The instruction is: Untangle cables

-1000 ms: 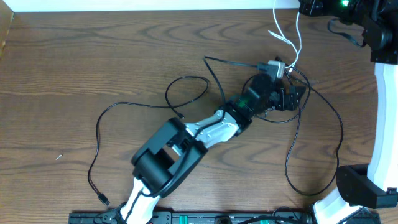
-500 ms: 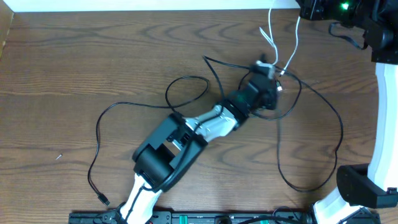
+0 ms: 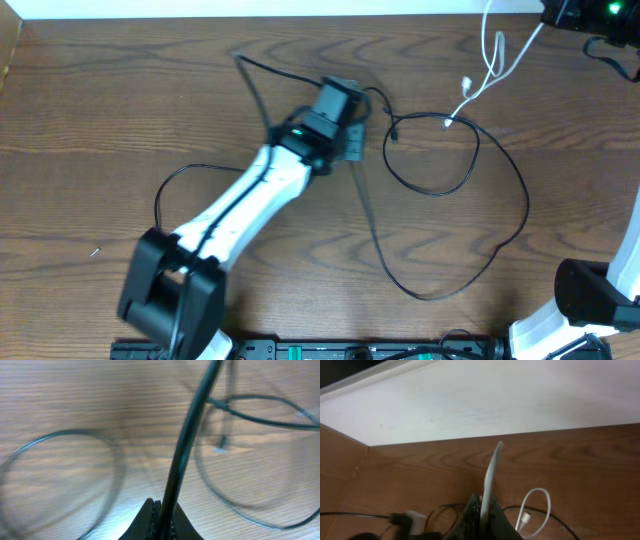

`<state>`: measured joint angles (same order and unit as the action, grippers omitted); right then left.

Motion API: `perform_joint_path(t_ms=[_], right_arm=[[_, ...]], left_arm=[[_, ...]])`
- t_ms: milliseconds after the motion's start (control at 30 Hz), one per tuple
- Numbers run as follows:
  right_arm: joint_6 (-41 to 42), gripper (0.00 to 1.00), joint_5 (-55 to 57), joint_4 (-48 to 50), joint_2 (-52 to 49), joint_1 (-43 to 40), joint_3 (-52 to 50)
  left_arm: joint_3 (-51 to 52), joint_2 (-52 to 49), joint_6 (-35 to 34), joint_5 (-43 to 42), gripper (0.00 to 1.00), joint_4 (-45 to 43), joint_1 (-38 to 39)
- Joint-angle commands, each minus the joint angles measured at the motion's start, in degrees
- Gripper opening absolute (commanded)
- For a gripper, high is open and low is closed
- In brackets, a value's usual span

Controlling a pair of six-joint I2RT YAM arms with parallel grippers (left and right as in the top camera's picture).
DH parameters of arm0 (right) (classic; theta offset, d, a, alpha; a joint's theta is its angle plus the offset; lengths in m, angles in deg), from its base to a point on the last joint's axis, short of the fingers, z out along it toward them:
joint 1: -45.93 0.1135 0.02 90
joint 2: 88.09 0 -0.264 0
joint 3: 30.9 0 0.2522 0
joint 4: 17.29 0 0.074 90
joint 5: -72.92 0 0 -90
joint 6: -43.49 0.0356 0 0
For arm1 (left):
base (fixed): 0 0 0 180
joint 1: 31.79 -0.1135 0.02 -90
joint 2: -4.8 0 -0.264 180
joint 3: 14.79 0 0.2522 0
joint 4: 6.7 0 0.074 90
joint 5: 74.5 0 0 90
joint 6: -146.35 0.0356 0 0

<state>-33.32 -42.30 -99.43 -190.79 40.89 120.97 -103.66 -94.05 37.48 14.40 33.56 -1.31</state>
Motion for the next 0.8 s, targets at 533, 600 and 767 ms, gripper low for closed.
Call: perform_joint_path(t_ms=[533,600,767], right_arm=[[-2.58,0.01,0.02,4.28,0.00,3.69,-7.69],[-2.71,0.01,0.07,7.21,-0.35,4.85,-10.78],[-4.79,0.01,2.60,15.63,-1.42,6.80,-17.53]], left_arm=[[-0.42,1.55,10.88,2.49,0.08,4.94,-6.95],[-0.39,1.55,10.88,1.49,0.07,4.98,-6.95],[-0.39,1.55,10.91,0.07,0.07,5.01,-6.95]])
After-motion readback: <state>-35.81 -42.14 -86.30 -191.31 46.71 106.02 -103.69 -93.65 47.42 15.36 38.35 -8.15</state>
